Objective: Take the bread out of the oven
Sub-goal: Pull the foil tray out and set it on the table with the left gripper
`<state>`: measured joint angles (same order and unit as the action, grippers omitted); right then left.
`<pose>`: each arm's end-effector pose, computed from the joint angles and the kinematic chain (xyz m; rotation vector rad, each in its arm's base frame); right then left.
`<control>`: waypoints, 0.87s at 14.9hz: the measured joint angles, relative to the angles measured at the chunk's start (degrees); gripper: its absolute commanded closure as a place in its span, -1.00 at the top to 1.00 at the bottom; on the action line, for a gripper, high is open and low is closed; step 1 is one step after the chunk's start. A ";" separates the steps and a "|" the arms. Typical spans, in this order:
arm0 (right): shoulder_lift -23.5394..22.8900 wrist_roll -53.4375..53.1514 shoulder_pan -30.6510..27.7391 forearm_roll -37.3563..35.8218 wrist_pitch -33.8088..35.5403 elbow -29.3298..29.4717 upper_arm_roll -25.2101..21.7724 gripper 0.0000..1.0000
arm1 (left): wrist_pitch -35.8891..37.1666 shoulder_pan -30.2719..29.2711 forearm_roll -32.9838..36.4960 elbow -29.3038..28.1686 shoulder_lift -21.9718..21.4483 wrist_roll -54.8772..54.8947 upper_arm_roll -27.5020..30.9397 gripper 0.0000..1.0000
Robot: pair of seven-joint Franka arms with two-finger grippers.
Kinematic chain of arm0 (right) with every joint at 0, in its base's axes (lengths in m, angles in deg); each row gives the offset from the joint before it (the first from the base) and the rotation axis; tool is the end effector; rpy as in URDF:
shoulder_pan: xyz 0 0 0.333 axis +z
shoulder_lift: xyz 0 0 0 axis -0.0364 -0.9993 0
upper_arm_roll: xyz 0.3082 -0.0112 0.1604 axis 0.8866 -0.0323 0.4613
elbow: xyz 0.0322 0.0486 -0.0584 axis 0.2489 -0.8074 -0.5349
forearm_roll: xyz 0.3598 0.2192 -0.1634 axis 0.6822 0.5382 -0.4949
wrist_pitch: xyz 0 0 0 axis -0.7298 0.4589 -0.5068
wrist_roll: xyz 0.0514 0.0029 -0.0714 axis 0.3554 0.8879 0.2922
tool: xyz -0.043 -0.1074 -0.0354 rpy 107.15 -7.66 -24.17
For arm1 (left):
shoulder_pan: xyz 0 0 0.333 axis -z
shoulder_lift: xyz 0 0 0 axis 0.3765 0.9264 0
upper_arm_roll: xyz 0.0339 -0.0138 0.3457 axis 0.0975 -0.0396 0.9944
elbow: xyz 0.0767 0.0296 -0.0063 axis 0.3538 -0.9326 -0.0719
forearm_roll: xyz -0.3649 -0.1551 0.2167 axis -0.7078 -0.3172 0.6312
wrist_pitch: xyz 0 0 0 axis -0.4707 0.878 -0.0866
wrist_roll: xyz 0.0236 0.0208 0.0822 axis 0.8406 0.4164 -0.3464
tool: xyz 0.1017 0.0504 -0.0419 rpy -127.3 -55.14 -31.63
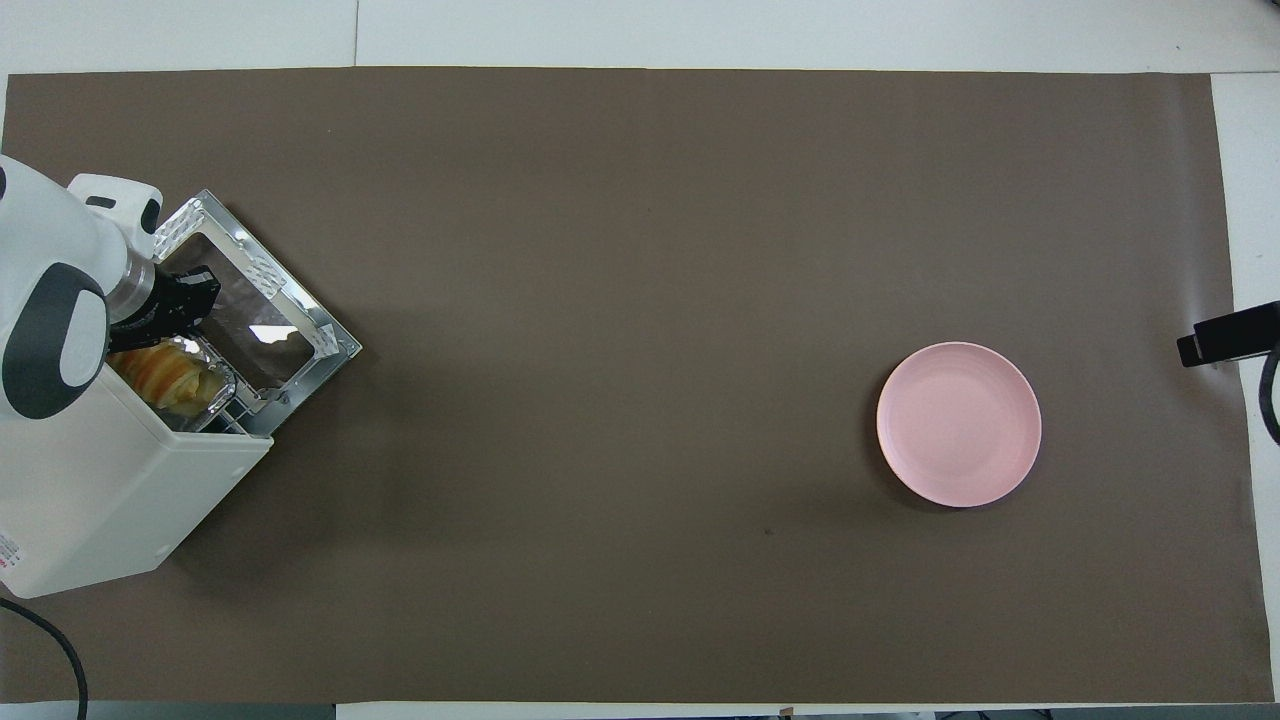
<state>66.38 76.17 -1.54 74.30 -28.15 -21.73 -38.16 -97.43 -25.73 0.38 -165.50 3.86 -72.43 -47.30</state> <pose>0.5759 -0.0463 0.6657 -3.1156 -0.1501 0.1009 0.6470 0.0088 0.3837 -2.8432 -0.8096 0.0068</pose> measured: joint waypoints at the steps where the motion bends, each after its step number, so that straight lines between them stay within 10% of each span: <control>1: 0.00 0.00 0.00 0.00 0.00 0.00 0.00 1.00 | 0.62 0.39 -0.01 1.23 -0.01 0.01 -0.22 -1.00; 7: 0.00 0.00 0.00 0.00 0.00 0.00 0.00 1.00 | 14.00 12.82 -3.02 21.63 5.62 -0.18 -1.05 -1.00; 13: 0.00 0.00 -0.01 0.00 0.00 0.00 -0.12 1.00 | 11.70 31.73 -8.89 24.20 10.84 -1.29 -1.48 -1.00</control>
<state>66.38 76.17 -1.55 74.29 -28.15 -21.73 -38.28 -85.73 6.00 -8.51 -141.30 14.70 -73.72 -48.78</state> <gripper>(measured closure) 0.000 0.982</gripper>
